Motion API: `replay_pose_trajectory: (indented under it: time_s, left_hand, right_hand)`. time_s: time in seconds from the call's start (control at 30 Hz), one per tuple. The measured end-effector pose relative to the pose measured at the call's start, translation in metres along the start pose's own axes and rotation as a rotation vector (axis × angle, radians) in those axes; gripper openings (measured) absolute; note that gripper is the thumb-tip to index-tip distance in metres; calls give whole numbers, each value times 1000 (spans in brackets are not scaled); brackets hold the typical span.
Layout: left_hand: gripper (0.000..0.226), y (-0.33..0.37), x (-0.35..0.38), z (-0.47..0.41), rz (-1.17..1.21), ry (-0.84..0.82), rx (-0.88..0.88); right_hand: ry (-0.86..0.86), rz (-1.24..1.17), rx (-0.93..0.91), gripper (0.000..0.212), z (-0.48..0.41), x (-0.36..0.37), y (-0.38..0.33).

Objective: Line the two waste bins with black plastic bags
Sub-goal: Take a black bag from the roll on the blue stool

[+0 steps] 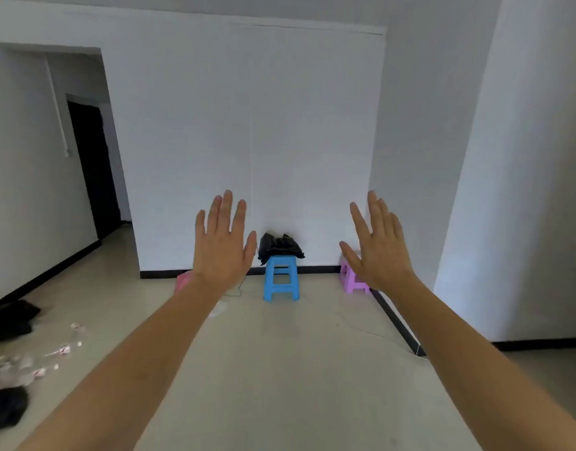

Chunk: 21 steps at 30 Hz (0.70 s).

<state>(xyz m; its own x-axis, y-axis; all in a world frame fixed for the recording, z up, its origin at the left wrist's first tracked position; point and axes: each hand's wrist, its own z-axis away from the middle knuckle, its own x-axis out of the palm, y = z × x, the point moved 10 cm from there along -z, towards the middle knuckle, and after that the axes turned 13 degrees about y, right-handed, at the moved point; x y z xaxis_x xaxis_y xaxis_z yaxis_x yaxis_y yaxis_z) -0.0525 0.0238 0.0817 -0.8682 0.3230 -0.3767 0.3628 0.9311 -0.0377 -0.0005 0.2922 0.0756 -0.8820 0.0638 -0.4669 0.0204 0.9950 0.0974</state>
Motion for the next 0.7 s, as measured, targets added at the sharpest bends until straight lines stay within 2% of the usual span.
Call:
replay_pose_trajectory:
  time_s: [0.13, 0.4, 0.53, 0.7]
  left_hand:
    - [62, 32, 54, 18, 23, -108, 181]
    - [61, 14, 211, -25, 50, -155, 94]
    - [61, 12, 328, -54, 47, -202, 26]
    - [63, 6, 454, -98, -25, -294, 95]
  right_hand:
    - [-98, 43, -92, 73, 15, 62, -7]
    - [-119, 33, -100, 67, -27, 194, 46]
    - [-158, -41, -66, 66, -57, 305, 90]
    - [-227, -97, -9, 67, -109, 434, 137]
